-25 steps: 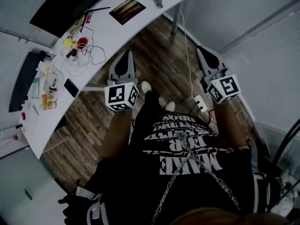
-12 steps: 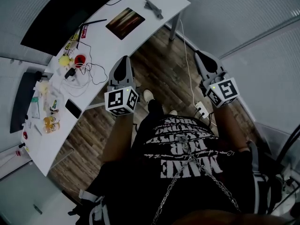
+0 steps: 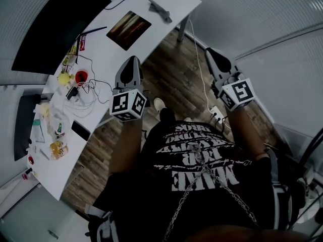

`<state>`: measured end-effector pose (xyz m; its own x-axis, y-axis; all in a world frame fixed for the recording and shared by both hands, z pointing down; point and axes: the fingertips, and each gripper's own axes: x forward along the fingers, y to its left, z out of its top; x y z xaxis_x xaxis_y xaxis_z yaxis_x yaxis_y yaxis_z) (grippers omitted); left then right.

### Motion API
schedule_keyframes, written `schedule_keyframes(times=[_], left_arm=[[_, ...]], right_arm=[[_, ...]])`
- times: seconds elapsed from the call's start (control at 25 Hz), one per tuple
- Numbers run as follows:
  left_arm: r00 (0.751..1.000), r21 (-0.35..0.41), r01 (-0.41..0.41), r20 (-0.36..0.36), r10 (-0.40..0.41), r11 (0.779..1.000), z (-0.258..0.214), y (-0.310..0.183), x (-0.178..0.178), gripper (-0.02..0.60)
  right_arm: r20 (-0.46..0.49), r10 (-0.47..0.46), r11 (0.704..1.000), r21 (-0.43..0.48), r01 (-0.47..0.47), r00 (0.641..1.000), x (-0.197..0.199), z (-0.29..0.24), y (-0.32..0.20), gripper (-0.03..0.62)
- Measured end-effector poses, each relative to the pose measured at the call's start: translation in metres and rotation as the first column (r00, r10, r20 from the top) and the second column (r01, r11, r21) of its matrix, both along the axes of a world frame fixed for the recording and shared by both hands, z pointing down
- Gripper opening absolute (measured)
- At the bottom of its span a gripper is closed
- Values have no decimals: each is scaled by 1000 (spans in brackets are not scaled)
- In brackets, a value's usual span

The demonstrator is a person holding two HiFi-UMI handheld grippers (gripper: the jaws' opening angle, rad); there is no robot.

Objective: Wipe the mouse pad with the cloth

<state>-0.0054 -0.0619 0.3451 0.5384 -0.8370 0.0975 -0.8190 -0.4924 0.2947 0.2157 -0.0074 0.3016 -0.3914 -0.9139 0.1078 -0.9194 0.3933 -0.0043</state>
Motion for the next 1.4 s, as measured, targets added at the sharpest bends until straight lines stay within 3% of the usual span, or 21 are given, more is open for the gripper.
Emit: schedule_keyframes(times=[0.88, 1.2, 1.4], left_arm=[[999, 18, -39, -37, 40, 999, -3, -97, -46, 6], [999, -10, -27, 20, 27, 1000, 22, -140, -35, 6], [1000, -43, 0, 20, 1, 999, 50, -191, -26, 6]], right_arm=[[-42, 58, 998, 11, -58, 997, -44, -18, -71, 2], [-52, 24, 998, -60, -27, 998, -33, 12, -131, 2], [-50, -17, 993, -118, 11, 999, -23, 47, -192, 2]])
